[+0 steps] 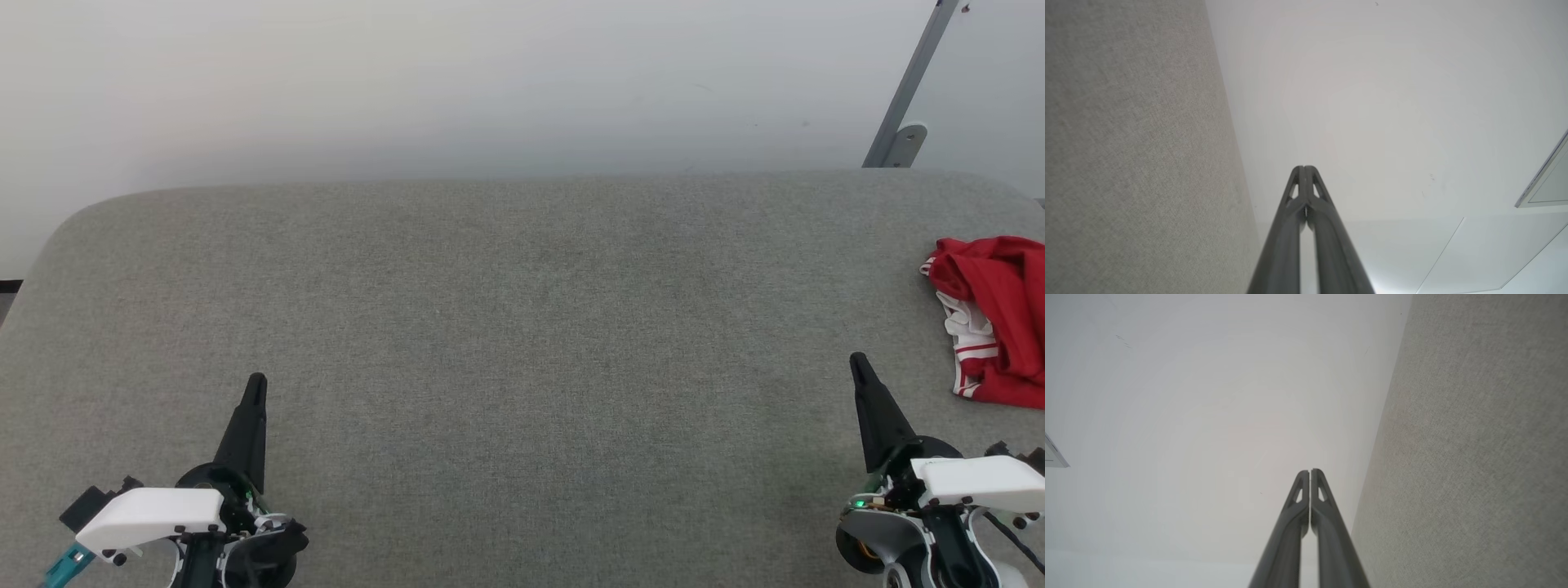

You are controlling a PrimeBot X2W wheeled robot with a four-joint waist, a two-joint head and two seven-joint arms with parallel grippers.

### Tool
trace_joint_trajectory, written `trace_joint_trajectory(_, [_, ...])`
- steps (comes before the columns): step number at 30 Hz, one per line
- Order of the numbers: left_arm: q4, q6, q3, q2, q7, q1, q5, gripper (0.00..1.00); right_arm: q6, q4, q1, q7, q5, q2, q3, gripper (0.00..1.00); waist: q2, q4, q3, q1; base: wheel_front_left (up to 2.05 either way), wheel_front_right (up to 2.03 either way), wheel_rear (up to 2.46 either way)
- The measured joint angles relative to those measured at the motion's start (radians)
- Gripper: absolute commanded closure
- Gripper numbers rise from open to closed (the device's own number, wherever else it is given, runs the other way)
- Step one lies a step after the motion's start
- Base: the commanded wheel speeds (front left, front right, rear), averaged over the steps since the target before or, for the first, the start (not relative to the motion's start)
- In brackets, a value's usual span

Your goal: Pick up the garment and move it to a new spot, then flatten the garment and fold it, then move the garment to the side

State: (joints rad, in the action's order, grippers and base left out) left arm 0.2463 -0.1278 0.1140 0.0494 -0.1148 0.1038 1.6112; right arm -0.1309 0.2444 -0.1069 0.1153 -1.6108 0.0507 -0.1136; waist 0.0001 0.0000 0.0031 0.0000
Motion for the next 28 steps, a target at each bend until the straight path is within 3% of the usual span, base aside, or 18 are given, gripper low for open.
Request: trace_joint_trajectory(28, [0.0, 0.0, 0.0, 0.0, 0.0, 0.0, 0.0, 1.0, 0.0, 0.0, 0.0, 0.0, 0.0, 0.0, 0.0, 1.0, 0.0, 0.0, 0.0, 0.0, 0.0, 0.0, 0.0])
